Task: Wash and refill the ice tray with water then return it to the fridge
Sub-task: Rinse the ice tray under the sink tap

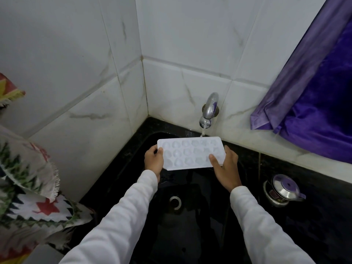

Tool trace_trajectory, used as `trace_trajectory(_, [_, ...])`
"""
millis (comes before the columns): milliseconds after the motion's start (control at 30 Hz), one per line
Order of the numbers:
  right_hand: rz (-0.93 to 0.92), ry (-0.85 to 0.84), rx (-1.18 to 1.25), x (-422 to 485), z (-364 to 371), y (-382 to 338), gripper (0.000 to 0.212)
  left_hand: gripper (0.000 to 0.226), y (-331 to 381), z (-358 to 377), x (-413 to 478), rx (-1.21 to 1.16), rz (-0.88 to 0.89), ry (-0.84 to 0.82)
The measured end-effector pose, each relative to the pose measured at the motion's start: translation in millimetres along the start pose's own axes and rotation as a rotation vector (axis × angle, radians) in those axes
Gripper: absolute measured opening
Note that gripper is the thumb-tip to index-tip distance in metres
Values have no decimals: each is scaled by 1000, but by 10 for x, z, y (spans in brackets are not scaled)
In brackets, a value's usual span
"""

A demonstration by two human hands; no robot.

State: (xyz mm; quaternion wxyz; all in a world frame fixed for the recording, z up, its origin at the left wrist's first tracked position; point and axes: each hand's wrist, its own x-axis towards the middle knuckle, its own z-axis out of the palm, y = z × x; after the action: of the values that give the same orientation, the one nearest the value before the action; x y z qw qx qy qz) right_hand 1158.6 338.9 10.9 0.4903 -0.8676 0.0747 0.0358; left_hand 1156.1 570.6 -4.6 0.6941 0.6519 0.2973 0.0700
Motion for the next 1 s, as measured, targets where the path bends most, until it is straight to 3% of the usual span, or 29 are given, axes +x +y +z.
trace_trajectory(100, [131,93,80,70,-62,41,64,24,-40,-41,-43,22,26,-16])
trace_trajectory(233, [185,37,147,93,-80,226,20,22,-117,-126,-97,84,59,-14])
trace_trajectory(400, [165,-12,127,11,-33,437,18,25,-308,-256,-144,279,130,2])
trace_trajectory(600, [123,106,92,-65,30,468,12,20,-331,-394,-228,421,268,7])
trace_trajectory(800, [-92,182,11,-87,-8,394,11,12,-282,-451,-199,421,449,30])
trace_trajectory(1000, [-425,394,-13,-203,-99,231,17,23,-222,-509,-232,386,760,110])
